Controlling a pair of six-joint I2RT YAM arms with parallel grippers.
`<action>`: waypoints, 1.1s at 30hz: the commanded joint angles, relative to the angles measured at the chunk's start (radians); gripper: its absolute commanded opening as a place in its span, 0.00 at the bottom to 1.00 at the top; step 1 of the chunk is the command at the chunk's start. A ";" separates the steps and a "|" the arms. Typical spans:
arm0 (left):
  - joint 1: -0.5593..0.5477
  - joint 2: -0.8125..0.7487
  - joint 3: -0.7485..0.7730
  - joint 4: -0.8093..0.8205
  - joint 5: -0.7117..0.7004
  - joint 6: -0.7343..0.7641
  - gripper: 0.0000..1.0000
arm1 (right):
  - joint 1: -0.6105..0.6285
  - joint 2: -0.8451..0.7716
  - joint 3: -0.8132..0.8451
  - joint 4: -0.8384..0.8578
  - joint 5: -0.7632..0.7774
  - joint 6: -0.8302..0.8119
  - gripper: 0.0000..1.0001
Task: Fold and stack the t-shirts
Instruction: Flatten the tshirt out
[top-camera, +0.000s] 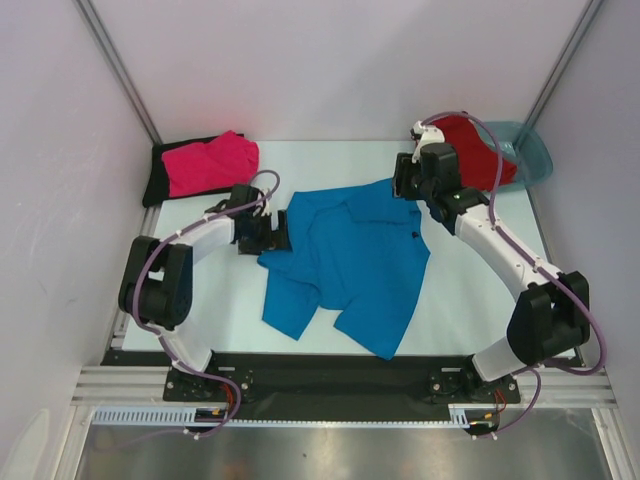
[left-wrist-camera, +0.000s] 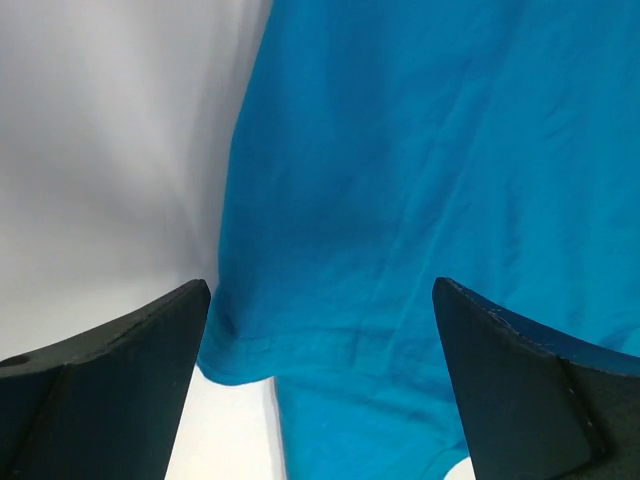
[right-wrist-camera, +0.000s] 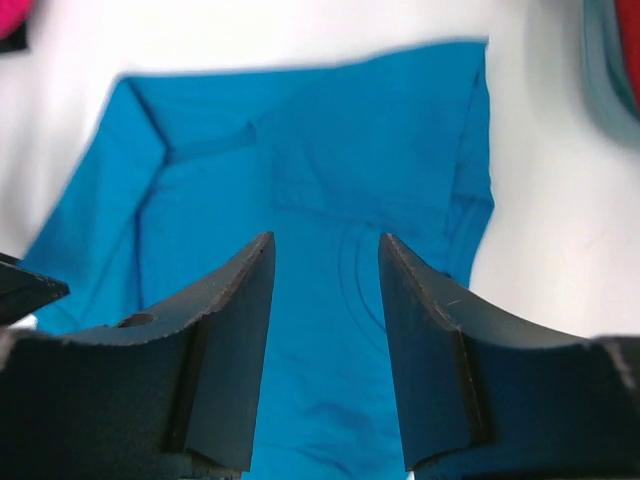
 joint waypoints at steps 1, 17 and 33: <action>-0.003 -0.026 -0.037 0.092 0.002 -0.037 1.00 | -0.002 -0.061 -0.040 -0.037 -0.004 0.002 0.51; -0.003 0.012 0.007 -0.009 -0.110 0.015 1.00 | 0.005 -0.059 -0.074 -0.038 -0.026 -0.001 0.51; -0.005 -0.020 -0.028 0.028 -0.081 0.020 0.50 | 0.007 -0.069 -0.077 -0.060 -0.012 -0.022 0.50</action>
